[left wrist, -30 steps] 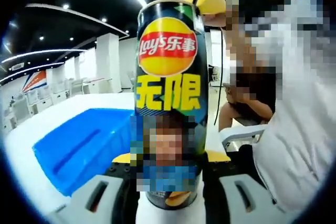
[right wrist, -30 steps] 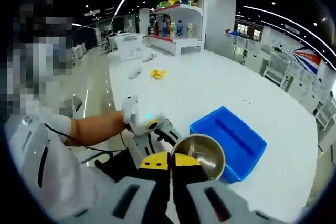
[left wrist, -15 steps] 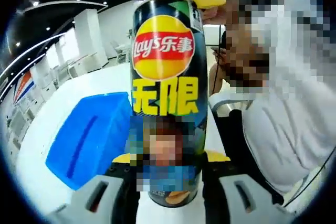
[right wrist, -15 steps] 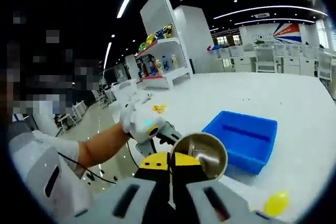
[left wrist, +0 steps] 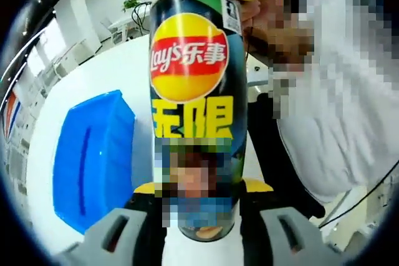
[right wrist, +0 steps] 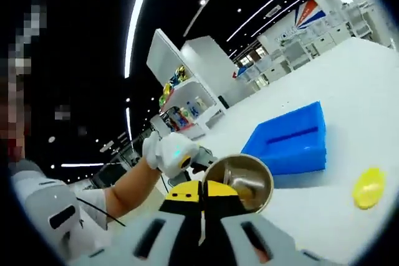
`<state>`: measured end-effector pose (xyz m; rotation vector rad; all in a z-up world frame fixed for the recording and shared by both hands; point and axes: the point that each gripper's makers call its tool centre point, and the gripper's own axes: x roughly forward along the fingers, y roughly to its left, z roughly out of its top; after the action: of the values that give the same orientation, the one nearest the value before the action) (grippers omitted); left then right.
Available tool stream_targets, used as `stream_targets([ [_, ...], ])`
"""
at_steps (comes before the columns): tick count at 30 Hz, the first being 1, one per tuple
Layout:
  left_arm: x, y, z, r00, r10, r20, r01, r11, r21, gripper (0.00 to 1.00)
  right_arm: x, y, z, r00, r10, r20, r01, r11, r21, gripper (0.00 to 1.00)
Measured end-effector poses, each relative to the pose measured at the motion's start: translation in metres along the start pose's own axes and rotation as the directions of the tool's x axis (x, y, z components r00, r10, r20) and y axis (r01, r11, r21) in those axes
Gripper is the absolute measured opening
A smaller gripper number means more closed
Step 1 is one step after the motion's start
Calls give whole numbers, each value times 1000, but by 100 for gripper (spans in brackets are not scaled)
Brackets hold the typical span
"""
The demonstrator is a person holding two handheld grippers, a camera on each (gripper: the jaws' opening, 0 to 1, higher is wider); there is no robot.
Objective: Open the lid of the chip container on the table, take out the chips, place them into the box in front of the container, and close the lid
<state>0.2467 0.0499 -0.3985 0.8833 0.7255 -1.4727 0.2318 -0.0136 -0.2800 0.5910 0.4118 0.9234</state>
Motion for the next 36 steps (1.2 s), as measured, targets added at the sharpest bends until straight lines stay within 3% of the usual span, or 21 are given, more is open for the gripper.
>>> stream_targets([
  [6, 4, -1, -4, 991, -38, -126, 37, 999, -12, 46, -7, -20, -3, 1000, -19, 23, 18, 999, 44, 0],
  [11, 5, 0, -15, 957, -99, -271, 92, 995, -41, 46, -11, -41, -12, 998, -50, 37, 45, 990, 135, 0],
  [13, 9, 4, -15, 951, -109, -291, 100, 994, -47, 46, -14, -54, -17, 996, -69, 50, 61, 987, 147, 0],
  [14, 11, 5, -14, 948, -114, -297, 102, 993, -54, 46, -16, -61, -19, 995, -67, 76, 51, 979, 199, 0],
  [15, 12, 4, -17, 935, -132, -330, 119, 991, -60, 46, -18, -65, -25, 995, -67, 70, 49, 973, 226, 0],
  [19, 18, 4, -22, 903, -141, -406, 132, 990, -50, 46, -23, -85, -45, 992, -95, 78, 65, 946, 316, 0],
  [23, 20, 4, -24, 887, -157, -435, 149, 987, -54, 46, -24, -88, -49, 992, -95, 80, 61, 935, 350, 0],
  [26, 23, 4, -25, 877, -160, -454, 151, 987, -55, 47, -25, -99, -55, 988, -138, 66, 103, 922, 372, 0],
  [33, 26, 6, -31, 868, -160, -469, 149, 987, -61, 47, -22, -108, -60, 985, -160, 62, 123, 910, 396, 0],
  [36, 25, 6, -32, 872, -164, -460, 153, 986, -62, 48, -22, -110, -59, 984, -167, 66, 128, 909, 397, 0],
])
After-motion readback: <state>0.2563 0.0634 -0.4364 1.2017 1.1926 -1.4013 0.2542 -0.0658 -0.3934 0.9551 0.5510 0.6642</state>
